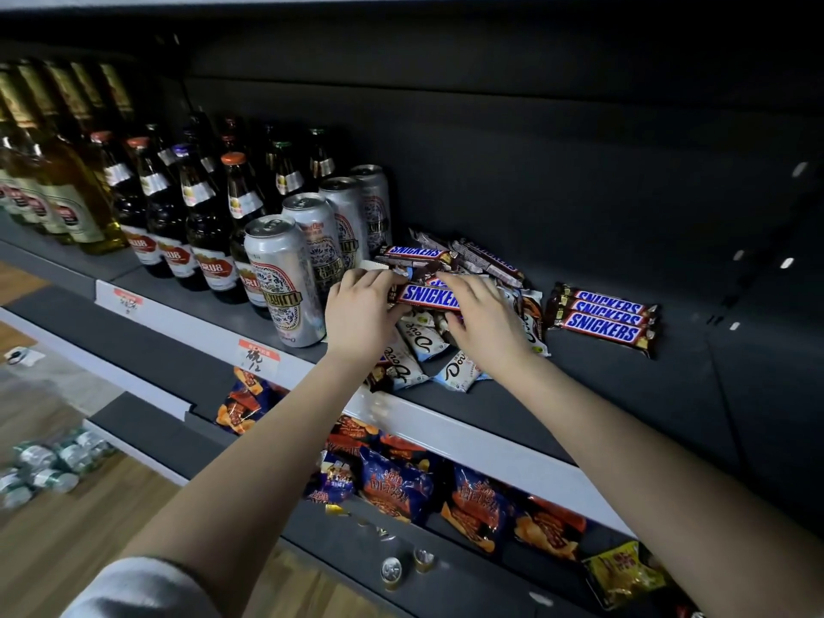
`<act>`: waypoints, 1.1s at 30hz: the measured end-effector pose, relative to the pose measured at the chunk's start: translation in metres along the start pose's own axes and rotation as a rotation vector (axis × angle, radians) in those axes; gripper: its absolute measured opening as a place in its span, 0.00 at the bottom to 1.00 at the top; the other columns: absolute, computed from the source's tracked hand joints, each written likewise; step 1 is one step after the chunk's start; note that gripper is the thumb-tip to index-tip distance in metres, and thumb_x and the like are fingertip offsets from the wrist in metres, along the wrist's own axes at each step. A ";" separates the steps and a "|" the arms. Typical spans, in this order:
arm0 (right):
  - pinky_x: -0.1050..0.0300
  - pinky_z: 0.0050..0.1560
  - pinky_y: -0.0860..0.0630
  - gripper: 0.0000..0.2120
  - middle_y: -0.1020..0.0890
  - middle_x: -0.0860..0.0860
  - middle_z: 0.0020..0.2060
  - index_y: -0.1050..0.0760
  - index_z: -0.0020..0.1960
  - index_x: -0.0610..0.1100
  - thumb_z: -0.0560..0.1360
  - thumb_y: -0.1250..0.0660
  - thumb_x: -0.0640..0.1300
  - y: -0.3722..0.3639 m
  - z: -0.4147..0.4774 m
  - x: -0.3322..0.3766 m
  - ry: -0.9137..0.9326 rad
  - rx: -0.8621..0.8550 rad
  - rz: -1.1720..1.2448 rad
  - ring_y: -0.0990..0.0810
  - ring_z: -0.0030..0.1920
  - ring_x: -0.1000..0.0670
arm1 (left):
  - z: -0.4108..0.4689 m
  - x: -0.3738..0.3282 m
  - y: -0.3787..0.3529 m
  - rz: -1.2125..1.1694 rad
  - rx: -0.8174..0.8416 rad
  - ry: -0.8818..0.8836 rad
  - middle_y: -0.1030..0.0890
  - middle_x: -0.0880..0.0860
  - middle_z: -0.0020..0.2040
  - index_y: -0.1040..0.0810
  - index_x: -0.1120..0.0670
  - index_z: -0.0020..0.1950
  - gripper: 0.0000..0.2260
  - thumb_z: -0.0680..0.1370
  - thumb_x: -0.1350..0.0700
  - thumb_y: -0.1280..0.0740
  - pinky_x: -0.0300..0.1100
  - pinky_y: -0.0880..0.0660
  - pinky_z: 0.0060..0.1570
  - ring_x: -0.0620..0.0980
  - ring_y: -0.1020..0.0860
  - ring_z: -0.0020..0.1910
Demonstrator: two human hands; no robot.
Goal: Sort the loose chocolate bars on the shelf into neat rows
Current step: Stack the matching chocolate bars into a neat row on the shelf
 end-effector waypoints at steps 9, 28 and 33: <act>0.49 0.56 0.26 0.17 0.20 0.46 0.53 0.24 0.60 0.39 0.71 0.31 0.35 0.005 0.001 -0.007 0.041 -0.180 -0.093 0.23 0.55 0.43 | 0.001 0.009 -0.001 -0.052 -0.047 0.022 0.19 0.52 0.52 0.21 0.53 0.55 0.17 0.70 0.48 0.28 0.50 0.30 0.49 0.59 0.27 0.57; 0.45 0.61 0.29 0.17 0.18 0.44 0.52 0.22 0.57 0.38 0.69 0.28 0.34 0.067 -0.064 -0.108 -0.217 -0.223 -0.268 0.21 0.53 0.42 | 0.025 -0.119 -0.062 -0.167 0.122 -0.188 0.22 0.50 0.59 0.24 0.51 0.59 0.17 0.73 0.46 0.32 0.49 0.37 0.59 0.54 0.30 0.61; 0.46 0.61 0.30 0.17 0.18 0.45 0.50 0.21 0.56 0.39 0.68 0.27 0.34 0.090 -0.092 -0.134 -0.300 -0.228 -0.330 0.20 0.51 0.42 | 0.023 -0.163 -0.079 -0.218 0.170 -0.271 0.22 0.48 0.59 0.24 0.49 0.59 0.16 0.73 0.47 0.31 0.48 0.38 0.60 0.53 0.30 0.61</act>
Point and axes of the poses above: each hand's wrist, its own z-axis towards the middle knuckle, its own y-axis out of the back of the hand, x = y × z, the point moved 7 cm from there along z, towards the middle knuckle
